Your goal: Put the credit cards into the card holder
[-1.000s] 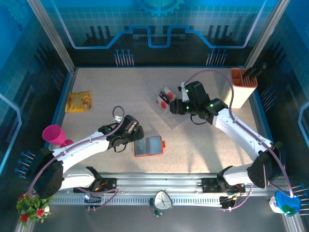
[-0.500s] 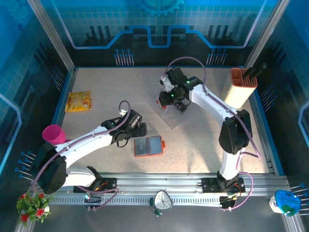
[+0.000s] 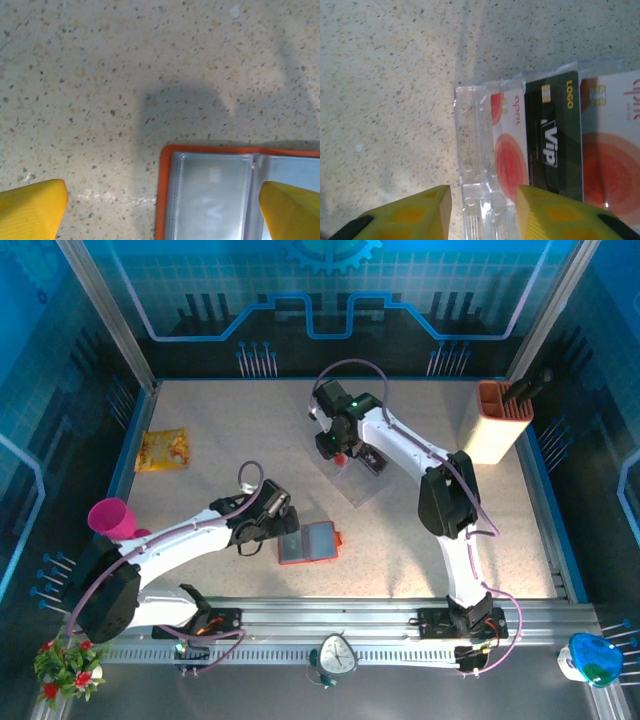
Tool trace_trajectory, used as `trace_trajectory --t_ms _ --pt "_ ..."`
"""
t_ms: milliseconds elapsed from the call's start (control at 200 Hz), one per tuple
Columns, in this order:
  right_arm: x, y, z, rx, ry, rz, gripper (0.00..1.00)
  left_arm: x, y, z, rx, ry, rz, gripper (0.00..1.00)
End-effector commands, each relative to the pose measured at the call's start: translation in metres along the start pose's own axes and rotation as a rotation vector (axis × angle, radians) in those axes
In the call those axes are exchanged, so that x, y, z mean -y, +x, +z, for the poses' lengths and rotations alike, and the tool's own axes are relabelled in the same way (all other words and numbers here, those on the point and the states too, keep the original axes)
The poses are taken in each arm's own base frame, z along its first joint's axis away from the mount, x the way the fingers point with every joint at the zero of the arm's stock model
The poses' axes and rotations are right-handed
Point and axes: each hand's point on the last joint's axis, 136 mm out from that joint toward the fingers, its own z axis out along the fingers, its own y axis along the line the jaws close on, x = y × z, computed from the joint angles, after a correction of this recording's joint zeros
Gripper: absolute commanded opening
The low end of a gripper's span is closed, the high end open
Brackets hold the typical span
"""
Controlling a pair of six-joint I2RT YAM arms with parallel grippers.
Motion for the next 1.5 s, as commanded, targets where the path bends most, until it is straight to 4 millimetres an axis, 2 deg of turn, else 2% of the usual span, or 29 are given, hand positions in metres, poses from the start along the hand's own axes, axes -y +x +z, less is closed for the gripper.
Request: trace_trajectory --t_ms 0,115,385,590,770,1036,1081,1296,1496 --pt "0.006 0.001 0.008 -0.041 0.067 -0.043 0.39 -0.003 -0.004 -0.008 0.021 0.015 -0.042 0.99" --pt "0.010 -0.002 0.015 -0.048 0.094 -0.051 0.39 -0.004 -0.008 -0.012 0.043 0.017 -0.036 0.99" --pt "0.014 0.005 0.036 -0.092 0.122 -0.068 0.37 -0.004 -0.009 -0.012 0.047 0.013 -0.030 0.99" --pt "0.012 0.008 0.041 -0.102 0.117 -0.073 0.33 -0.003 -0.009 -0.010 0.042 0.010 -0.024 0.99" --pt "0.009 0.007 0.039 -0.092 0.105 -0.065 0.25 -0.002 -0.011 -0.010 0.044 0.010 -0.014 0.99" --pt "0.004 0.005 0.034 -0.086 0.074 -0.072 0.04 -0.002 -0.009 -0.009 0.032 0.009 -0.007 0.99" --pt "0.004 0.005 0.032 -0.085 0.069 -0.077 0.00 -0.002 -0.008 -0.010 0.029 0.012 -0.007 0.99" --pt "-0.003 0.000 0.012 -0.051 0.023 -0.094 0.00 0.001 -0.011 -0.015 0.033 0.021 0.007 0.99" --pt "-0.014 -0.011 -0.030 0.030 -0.029 -0.086 0.00 0.005 -0.016 -0.020 0.044 0.027 0.028 0.99"
